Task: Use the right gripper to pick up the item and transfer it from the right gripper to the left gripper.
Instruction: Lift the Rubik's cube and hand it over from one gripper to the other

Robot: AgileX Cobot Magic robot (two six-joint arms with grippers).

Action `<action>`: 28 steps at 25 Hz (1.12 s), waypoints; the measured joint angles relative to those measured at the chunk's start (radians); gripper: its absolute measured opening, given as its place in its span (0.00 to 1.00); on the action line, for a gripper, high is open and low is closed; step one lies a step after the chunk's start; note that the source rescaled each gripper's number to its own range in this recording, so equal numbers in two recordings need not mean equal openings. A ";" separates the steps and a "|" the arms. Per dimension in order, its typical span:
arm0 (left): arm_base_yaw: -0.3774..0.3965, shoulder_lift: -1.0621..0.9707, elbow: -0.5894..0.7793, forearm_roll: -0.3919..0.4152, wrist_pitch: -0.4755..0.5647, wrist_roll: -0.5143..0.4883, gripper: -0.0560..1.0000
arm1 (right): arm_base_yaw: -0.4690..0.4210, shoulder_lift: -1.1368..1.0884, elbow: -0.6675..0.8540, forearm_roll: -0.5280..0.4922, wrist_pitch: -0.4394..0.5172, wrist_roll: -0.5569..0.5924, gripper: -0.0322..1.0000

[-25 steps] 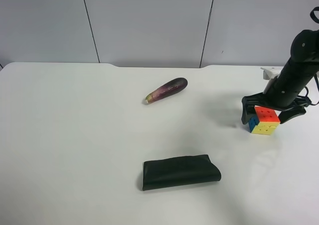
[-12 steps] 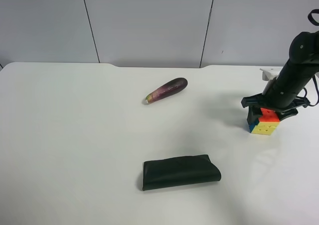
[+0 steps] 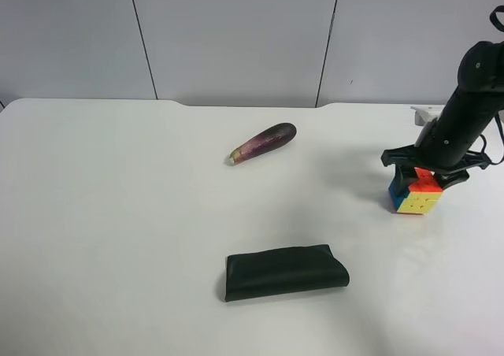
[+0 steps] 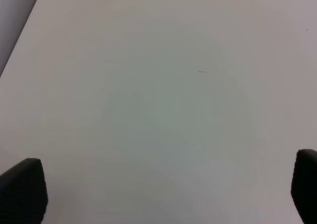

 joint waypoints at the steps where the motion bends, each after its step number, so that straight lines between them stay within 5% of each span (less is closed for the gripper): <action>1: 0.000 0.000 0.000 0.000 0.000 0.000 1.00 | 0.000 -0.009 -0.014 0.012 0.017 -0.004 0.03; 16: 0.000 0.000 0.000 0.000 0.000 0.000 1.00 | 0.017 -0.285 -0.050 0.176 0.168 -0.092 0.03; 28: 0.000 0.000 0.000 0.000 0.000 0.000 1.00 | 0.329 -0.413 -0.048 0.176 0.224 -0.116 0.03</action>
